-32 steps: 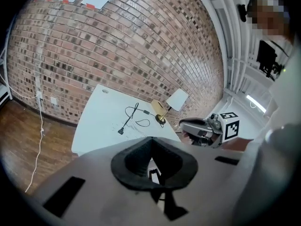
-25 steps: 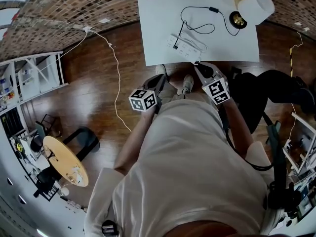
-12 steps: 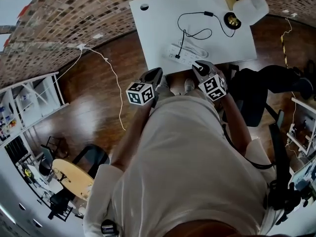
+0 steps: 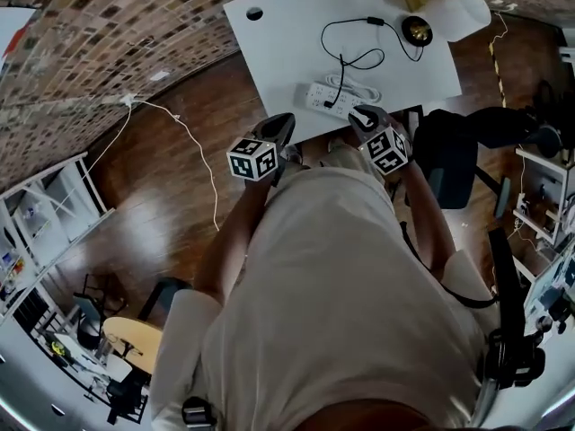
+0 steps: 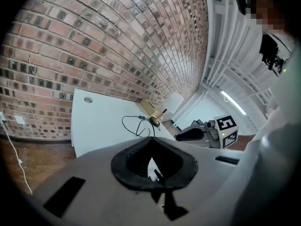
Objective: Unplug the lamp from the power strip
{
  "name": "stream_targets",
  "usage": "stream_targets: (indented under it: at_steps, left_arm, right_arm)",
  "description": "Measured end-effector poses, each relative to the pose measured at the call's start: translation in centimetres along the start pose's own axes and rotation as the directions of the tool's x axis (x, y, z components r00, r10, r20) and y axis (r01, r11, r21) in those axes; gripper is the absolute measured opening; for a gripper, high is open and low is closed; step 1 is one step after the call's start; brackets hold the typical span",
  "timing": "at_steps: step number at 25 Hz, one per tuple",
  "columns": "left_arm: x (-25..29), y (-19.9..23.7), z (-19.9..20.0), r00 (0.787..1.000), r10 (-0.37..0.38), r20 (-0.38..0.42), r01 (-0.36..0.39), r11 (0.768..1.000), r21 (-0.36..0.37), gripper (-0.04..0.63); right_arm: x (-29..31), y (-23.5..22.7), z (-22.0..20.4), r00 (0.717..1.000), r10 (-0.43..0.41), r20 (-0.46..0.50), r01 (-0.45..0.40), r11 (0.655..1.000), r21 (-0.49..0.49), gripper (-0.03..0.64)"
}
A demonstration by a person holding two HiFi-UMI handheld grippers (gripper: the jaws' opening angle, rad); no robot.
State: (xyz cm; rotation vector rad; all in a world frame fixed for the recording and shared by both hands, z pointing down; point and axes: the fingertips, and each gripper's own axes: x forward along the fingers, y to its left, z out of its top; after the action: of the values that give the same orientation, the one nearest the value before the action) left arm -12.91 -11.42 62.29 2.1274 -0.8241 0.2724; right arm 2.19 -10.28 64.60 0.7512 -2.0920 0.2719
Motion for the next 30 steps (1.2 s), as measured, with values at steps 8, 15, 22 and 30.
stream_targets:
  at_steps: [8,15,22,30]
  left_arm:
    - [2.5,1.7,-1.8,0.986,-0.089,-0.138,0.100,0.992,0.076,0.003]
    - [6.4,2.5,-2.8,0.973,-0.066,-0.220,0.101,0.983,0.154,0.003]
    - [13.1,5.0,-7.9,0.937,0.053,-0.346,0.035,0.969,0.244,0.003]
    - [17.5,7.4,-12.1,0.856,0.141,-0.497,0.042,0.939,0.340,0.003]
  right_arm:
    - [2.2,0.5,-2.2,0.995,-0.007,-0.099,0.010,1.000,0.026,0.071]
    - [5.5,0.4,-3.7,0.989,0.075,-0.124,-0.073,0.997,0.016,0.089]
    - [10.6,1.9,-6.0,0.966,0.180,-0.187,-0.200,0.975,-0.097,0.097]
    - [15.4,2.7,-7.7,0.942,0.217,-0.254,-0.273,0.939,-0.210,0.104]
